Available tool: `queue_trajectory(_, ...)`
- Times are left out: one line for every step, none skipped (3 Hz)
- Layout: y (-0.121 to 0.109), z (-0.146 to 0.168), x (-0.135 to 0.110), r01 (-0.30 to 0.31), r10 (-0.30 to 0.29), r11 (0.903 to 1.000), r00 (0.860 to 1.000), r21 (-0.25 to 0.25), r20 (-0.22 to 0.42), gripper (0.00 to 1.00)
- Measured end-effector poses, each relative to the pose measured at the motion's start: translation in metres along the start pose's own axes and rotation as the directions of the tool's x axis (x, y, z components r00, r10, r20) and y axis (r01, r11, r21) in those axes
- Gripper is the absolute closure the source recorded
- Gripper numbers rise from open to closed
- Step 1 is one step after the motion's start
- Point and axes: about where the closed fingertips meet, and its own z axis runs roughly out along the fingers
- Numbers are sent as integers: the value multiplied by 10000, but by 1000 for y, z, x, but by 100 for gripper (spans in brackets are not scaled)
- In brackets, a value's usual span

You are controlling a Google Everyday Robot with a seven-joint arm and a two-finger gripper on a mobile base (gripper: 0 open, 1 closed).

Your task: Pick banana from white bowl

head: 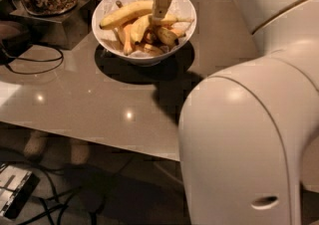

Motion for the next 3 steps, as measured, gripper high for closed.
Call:
queue_trajectory(-4, 10, -2, 30, -29, 9999, 10000, -130, 74, 38)
queue_trajectory(-6, 18, -4, 73, -71, 9997, 9999, -238, 109, 41)
queue_trajectory(-8, 26, -5, 127, -123, 9993, 9998, -353, 130, 43)
